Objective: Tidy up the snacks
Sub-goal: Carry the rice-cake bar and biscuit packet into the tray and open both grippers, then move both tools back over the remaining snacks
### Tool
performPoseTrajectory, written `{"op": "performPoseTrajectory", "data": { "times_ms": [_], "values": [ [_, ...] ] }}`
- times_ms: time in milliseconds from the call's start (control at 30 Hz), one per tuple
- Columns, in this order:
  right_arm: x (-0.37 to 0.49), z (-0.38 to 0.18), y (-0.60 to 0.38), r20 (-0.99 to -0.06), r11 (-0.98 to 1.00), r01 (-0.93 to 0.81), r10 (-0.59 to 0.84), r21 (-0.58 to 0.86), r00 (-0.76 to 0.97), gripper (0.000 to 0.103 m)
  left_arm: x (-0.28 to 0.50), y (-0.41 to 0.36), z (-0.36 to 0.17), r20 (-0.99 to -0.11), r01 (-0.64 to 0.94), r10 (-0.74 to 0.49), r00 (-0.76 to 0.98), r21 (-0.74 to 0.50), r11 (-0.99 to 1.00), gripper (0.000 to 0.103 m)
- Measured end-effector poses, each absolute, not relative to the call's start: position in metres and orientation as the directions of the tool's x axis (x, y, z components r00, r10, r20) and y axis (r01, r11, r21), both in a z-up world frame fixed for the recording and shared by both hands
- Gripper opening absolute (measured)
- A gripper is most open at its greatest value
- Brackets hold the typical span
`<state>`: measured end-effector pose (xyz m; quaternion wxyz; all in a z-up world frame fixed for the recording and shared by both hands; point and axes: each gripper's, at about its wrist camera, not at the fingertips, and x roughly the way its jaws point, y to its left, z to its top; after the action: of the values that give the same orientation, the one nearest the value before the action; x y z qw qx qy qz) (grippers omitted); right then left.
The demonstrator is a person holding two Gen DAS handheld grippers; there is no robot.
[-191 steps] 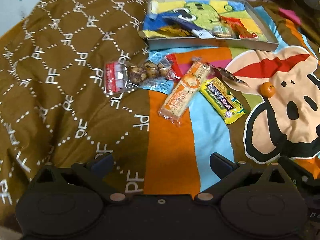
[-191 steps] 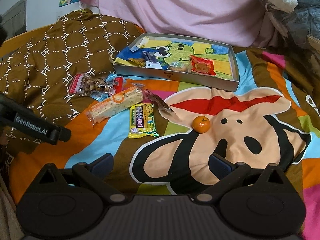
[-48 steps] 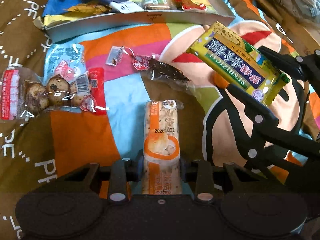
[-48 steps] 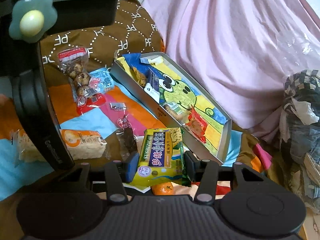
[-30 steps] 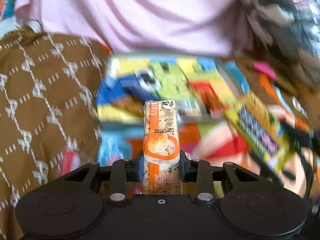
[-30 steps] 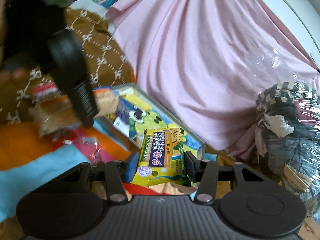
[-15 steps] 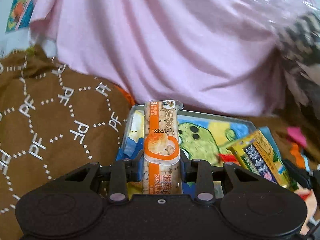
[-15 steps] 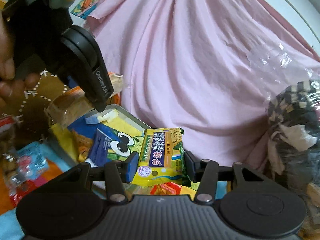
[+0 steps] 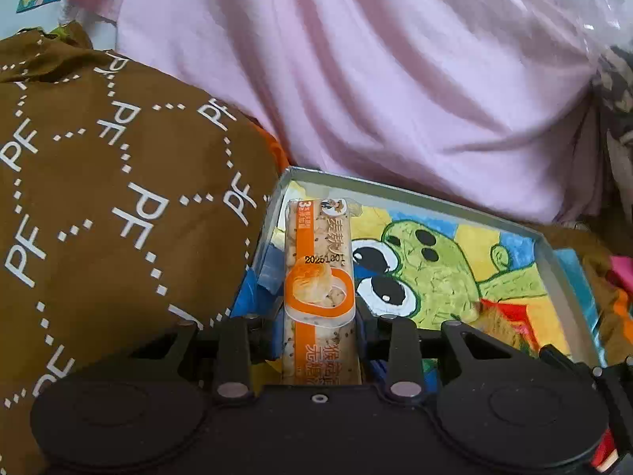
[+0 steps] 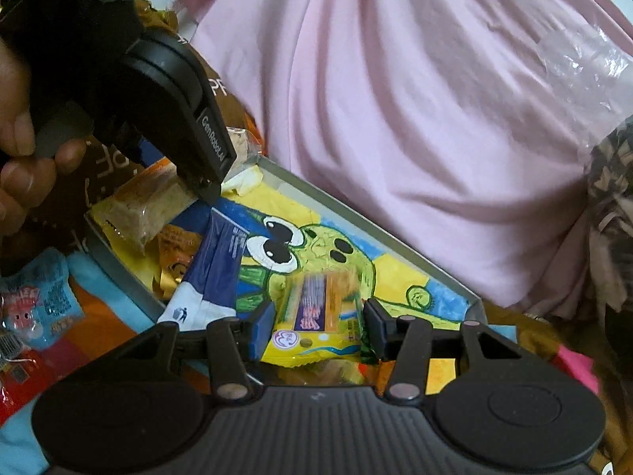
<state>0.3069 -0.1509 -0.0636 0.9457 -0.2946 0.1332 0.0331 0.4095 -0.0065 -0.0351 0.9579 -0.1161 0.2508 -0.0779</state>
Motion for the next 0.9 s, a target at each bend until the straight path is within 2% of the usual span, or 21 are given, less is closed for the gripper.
{"op": "performPoseTrajectory", "data": {
  "times_ms": [33, 67, 100, 233, 567, 733, 900],
  "values": [
    [0.307, -0.064, -0.151, -0.271, 0.824, -0.141, -0.016, -0.548, 0.962, 0.051, 0.410, -0.008, -0.037, -0.467, 0.093, -0.206, 0.860, -0.254, 0.963, 0.035],
    [0.307, -0.065, -0.151, -0.274, 0.824, -0.144, -0.013, -0.548, 0.962, 0.041, 0.412, -0.009, -0.038, -0.472, 0.093, -0.205, 0.857, -0.250, 0.964, 0.035],
    [0.308, -0.065, -0.150, -0.278, 0.823, -0.146, -0.014, -0.549, 0.961, 0.038, 0.413, -0.011, -0.040, -0.478, 0.093, -0.206, 0.854, -0.249, 0.964, 0.035],
    [0.315, -0.066, -0.152, -0.300, 0.838, -0.153, -0.013, -0.523, 0.954, 0.040, 0.416, -0.014, -0.046, -0.490, 0.101, -0.209, 0.846, -0.238, 0.966, 0.035],
    [0.316, -0.065, -0.153, -0.296, 0.850, -0.146, -0.012, -0.505, 0.955, 0.056, 0.417, -0.018, -0.050, -0.506, 0.101, -0.200, 0.839, -0.218, 0.971, 0.040],
    [0.311, -0.060, -0.156, -0.282, 0.858, -0.131, -0.016, -0.497, 0.959, 0.067, 0.411, -0.017, -0.042, -0.496, 0.093, -0.197, 0.846, -0.226, 0.970, 0.055],
    [0.300, -0.043, -0.163, -0.237, 0.882, -0.087, -0.028, -0.462, 0.971, 0.083, 0.398, -0.015, -0.026, -0.489, 0.092, -0.199, 0.849, -0.234, 0.968, 0.070]
  ]
}}
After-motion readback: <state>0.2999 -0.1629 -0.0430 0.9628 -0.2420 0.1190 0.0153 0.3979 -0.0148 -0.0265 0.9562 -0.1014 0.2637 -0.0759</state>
